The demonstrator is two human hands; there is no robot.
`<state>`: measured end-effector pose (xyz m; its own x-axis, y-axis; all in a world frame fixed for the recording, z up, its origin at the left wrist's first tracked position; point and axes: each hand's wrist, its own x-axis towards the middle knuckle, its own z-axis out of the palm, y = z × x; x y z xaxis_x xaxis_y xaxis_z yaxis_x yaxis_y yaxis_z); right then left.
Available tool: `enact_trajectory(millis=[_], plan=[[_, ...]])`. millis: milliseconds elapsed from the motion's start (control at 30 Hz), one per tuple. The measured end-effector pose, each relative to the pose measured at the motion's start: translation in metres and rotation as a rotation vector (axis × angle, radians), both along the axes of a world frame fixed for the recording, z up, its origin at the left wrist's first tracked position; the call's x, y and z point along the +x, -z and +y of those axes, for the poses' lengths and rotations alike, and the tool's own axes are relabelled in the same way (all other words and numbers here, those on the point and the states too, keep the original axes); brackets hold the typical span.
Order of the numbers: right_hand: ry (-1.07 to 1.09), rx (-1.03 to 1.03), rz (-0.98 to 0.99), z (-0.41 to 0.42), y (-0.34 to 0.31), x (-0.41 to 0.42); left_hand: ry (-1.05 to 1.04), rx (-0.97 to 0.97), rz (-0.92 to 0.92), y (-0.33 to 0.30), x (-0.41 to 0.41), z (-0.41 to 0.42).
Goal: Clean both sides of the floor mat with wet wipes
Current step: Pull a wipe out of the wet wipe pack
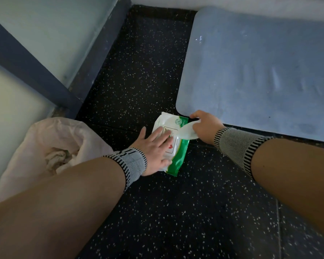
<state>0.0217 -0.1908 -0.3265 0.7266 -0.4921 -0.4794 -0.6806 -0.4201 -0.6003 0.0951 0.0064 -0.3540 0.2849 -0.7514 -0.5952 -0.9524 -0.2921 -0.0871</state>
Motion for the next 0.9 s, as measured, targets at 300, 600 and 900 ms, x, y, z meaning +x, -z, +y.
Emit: enact_trajectory(millis=[300,600,900], plan=[[-0.247,-0.212,0.097,0.009,0.005,0.002,-0.168,-0.033,0.088,-0.001,-0.007,-0.014],[-0.398,0.09,0.255,0.059,0.007,0.014,-0.486,-0.216,0.269,-0.018,0.009,0.035],[-0.456,0.225,0.33,0.08,-0.002,0.01,-0.482,-0.054,0.178,-0.032,0.007,0.053]])
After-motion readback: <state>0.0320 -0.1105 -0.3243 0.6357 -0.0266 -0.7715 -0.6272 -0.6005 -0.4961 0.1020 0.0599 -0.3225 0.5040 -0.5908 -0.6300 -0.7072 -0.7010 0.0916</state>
